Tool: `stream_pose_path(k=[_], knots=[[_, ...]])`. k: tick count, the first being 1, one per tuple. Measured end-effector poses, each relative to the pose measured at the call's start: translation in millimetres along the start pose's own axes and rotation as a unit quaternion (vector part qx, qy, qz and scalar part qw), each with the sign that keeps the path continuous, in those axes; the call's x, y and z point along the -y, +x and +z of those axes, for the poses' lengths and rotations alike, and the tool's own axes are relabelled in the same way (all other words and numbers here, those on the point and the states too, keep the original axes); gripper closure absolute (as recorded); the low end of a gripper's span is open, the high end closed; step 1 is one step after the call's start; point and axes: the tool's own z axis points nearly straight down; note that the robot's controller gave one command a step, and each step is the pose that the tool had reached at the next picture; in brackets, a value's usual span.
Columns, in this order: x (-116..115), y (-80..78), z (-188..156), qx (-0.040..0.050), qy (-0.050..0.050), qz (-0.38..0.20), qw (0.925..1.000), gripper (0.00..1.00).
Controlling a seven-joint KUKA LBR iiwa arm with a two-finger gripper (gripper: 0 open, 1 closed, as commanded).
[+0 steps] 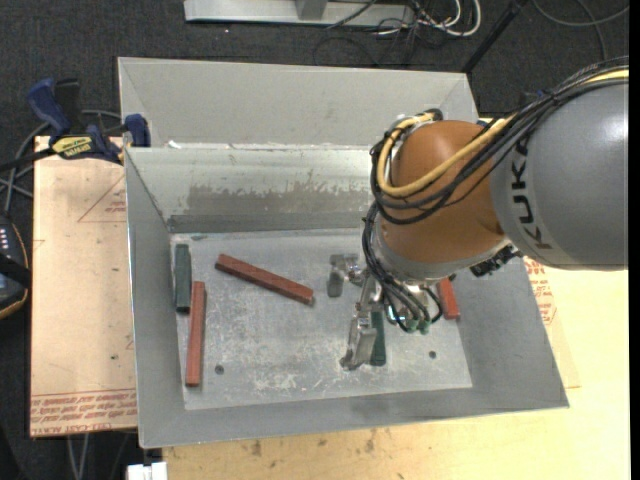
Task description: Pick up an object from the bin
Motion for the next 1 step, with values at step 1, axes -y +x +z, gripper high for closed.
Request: stream_pose_path(k=[1], knots=[[29.9, -21.3, 53.4, 0.0018, 0.0, 0.031, 0.9995, 0.0]])
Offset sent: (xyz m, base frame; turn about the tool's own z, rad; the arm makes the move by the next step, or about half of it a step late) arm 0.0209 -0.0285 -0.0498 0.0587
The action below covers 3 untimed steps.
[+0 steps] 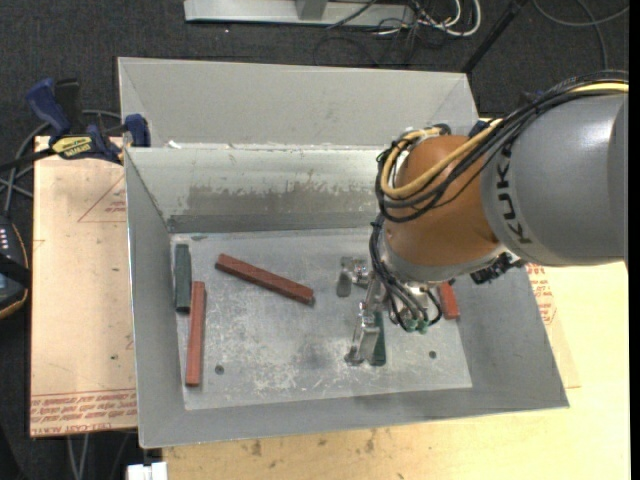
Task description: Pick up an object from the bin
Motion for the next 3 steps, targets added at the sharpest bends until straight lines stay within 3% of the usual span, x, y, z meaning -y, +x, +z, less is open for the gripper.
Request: stream_pose_path(k=[1, 2, 3], knots=[[-49, -110.0, 65, 0.0038, -0.001, -0.02, 0.9998, 0.0], [-48, -109.3, 62, 0.0032, -0.001, -0.018, 0.9998, 1.0], [-39, -106.0, -107, 0.0077, 0.0, -0.187, 0.9823, 1.0]])
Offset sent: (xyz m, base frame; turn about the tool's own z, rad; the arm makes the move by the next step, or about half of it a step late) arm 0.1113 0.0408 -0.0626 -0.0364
